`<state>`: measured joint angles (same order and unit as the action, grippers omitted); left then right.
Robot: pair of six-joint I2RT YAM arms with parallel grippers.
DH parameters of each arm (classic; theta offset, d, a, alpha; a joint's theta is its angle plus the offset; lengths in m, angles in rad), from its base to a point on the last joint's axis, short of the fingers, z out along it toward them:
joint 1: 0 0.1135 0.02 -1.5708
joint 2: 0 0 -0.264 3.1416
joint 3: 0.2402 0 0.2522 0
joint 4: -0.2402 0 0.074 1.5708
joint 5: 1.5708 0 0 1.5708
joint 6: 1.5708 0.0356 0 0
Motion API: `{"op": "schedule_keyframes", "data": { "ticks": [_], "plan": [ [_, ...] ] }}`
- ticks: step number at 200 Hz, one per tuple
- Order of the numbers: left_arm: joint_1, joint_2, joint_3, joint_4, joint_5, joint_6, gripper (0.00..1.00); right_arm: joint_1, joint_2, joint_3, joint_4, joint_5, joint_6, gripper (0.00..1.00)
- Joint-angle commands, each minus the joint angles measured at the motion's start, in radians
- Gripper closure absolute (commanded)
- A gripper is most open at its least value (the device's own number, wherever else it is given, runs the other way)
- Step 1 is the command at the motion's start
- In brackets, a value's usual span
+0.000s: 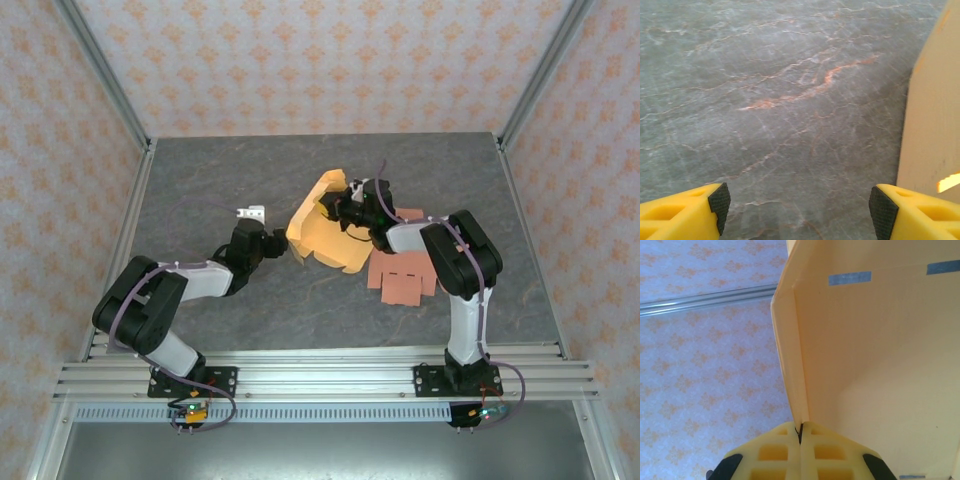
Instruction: Fold the paper box
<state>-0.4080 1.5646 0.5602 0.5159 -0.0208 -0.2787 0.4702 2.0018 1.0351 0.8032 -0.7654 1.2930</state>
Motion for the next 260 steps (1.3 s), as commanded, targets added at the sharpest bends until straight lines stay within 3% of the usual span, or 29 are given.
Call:
{"op": "schedule_keyframes", "data": {
  "ticks": [1,46,93,131,184,260],
  "plan": [
    [-0.032,-0.012,0.003,0.046,0.051,0.063,0.25,0.001,0.006,-0.022,0.152,0.018,0.010,1.00],
    [-0.147,-0.094,-0.068,0.036,-0.013,0.216,0.26,-0.001,0.036,-0.030,0.227,0.038,0.054,1.00],
    [-0.160,-0.082,-0.074,0.071,-0.031,0.197,0.26,0.001,0.040,-0.036,0.241,0.047,0.055,1.00],
    [-0.161,-0.037,-0.025,0.097,-0.106,0.191,0.26,0.007,0.043,-0.070,0.271,0.071,0.047,1.00],
    [-0.165,0.010,0.035,0.134,-0.012,0.204,0.29,0.011,0.047,-0.104,0.316,0.120,0.081,1.00],
    [-0.209,-0.144,-0.120,0.103,-0.004,0.190,0.23,0.013,0.066,-0.063,0.295,0.130,0.108,1.00]
  ]
}}
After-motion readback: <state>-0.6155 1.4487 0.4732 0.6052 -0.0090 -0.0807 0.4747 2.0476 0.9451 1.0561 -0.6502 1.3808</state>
